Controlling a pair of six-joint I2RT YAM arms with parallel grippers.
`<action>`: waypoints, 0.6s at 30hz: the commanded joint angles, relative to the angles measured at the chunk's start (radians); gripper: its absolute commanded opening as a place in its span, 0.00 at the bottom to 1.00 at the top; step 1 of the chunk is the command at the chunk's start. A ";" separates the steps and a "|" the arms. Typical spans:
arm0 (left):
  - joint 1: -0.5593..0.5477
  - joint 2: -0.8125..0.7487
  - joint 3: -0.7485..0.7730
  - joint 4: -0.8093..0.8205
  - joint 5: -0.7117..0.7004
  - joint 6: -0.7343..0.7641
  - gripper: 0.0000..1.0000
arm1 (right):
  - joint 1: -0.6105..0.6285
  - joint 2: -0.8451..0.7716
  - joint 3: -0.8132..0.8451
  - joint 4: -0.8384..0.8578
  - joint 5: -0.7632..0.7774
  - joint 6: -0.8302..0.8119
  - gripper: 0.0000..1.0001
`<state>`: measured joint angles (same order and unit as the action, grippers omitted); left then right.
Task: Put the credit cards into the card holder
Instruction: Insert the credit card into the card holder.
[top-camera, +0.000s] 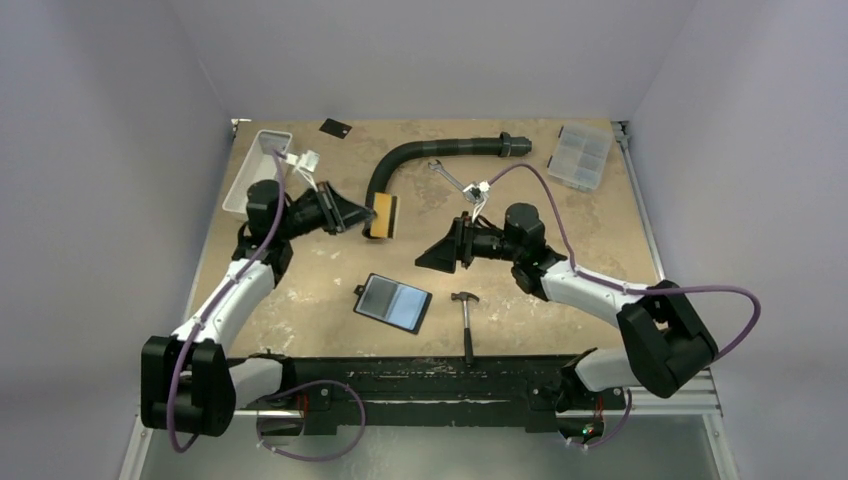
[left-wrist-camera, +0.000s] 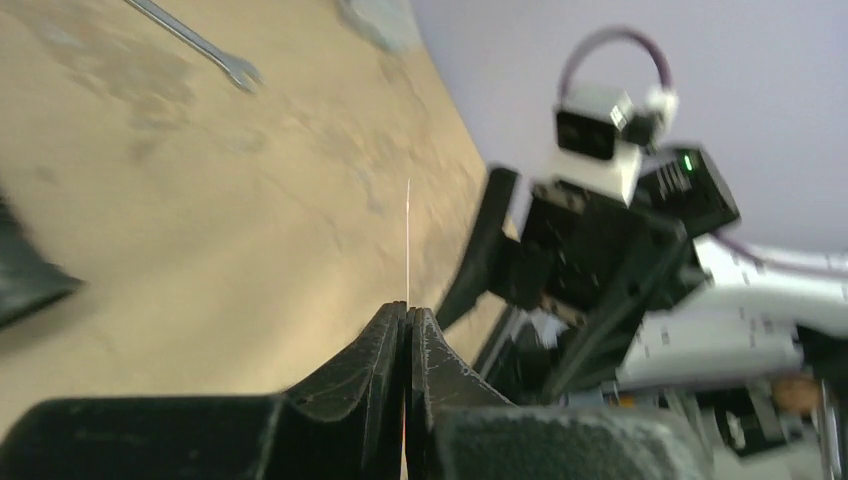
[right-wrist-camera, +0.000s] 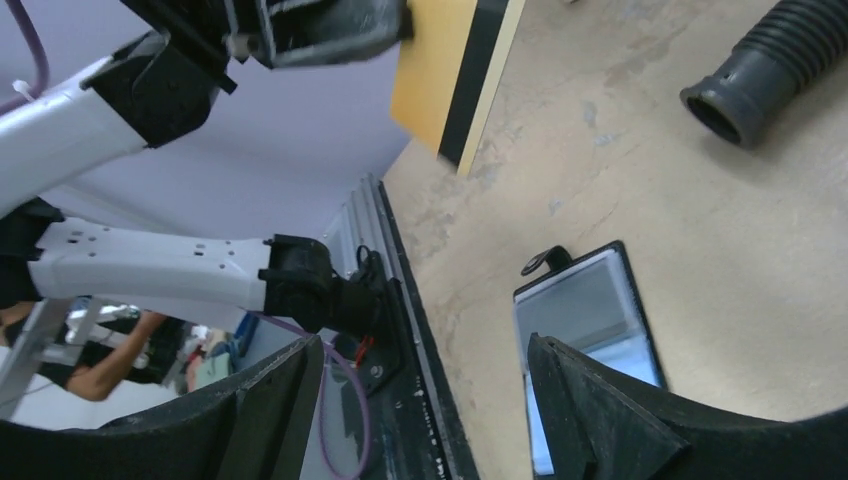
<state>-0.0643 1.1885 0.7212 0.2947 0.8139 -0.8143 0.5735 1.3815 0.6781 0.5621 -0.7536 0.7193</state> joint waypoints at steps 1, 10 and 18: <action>-0.113 -0.047 -0.070 -0.054 0.143 0.153 0.00 | -0.010 -0.012 -0.116 0.327 -0.062 0.253 0.83; -0.200 -0.057 -0.179 0.030 0.219 0.112 0.00 | 0.010 0.022 -0.253 0.672 0.015 0.457 0.76; -0.213 -0.064 -0.235 0.228 0.228 -0.050 0.00 | 0.034 0.022 -0.304 0.690 0.071 0.463 0.69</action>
<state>-0.2695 1.1458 0.5087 0.3588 1.0111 -0.7788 0.5976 1.4078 0.3958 1.1667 -0.7288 1.1660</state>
